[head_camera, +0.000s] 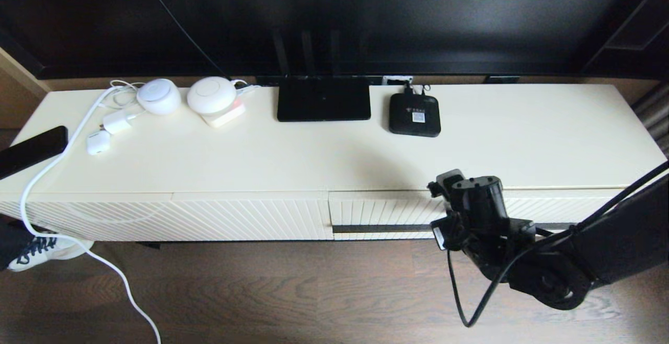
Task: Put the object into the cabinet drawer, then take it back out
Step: Close the drawer
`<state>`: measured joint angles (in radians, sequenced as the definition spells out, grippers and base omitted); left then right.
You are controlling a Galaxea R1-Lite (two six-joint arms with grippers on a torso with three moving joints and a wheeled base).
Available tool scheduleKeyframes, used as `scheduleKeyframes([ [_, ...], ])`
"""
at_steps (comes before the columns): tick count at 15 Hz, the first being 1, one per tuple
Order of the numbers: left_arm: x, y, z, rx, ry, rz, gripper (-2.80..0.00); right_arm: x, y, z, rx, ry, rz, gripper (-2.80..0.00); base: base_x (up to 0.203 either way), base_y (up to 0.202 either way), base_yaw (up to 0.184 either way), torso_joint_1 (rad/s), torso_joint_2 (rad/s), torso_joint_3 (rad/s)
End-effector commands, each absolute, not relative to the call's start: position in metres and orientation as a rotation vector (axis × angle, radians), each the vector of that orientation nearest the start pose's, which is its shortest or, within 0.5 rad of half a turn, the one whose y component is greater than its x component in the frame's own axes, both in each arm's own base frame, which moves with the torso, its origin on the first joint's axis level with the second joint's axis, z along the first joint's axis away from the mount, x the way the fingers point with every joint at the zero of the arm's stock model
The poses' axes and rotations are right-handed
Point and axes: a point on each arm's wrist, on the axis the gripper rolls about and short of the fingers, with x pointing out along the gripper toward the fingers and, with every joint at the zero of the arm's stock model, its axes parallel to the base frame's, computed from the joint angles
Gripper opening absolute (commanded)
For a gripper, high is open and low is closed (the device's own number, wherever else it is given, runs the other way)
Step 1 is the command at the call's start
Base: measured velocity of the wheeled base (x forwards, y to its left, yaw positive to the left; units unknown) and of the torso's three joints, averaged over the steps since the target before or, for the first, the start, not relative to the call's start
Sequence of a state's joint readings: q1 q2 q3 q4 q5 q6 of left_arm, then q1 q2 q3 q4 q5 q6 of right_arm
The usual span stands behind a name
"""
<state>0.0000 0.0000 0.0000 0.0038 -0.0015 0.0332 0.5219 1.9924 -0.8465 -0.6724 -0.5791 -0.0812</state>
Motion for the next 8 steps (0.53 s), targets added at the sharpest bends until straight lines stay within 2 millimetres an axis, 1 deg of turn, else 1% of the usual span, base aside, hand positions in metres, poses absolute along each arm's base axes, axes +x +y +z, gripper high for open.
scheduleKeyframes([
  [1, -0.023, 0.0, 0.075, 0.034, 0.005, -0.002, -2.8, 0.316, 0.167, 0.095, -0.326, 0.4, -0.041, -2.8, 0.0, 0.0, 0.0, 0.0, 0.0, 0.0],
  [3, -0.023, 0.0, 0.075, 0.034, 0.005, -0.002, -2.8, 0.311, 0.165, 0.099, -0.327, 0.4, -0.041, -2.8, 0.0, 0.0, 0.0, 0.0, 0.0, 0.0],
  [5, -0.023, 0.0, 0.075, 0.034, 0.003, -0.002, -2.8, 0.301, 0.159, 0.105, -0.335, 0.402, -0.04, -2.8, 0.0, 0.0, 0.0, 0.0, 0.0, 0.0],
  [8, -0.023, 0.0, 0.075, 0.034, 0.005, -0.002, -2.8, 0.272, 0.146, 0.12, -0.405, 0.446, -0.016, -2.8, 0.0, 0.0, 0.0, 0.0, 0.0, 0.0],
])
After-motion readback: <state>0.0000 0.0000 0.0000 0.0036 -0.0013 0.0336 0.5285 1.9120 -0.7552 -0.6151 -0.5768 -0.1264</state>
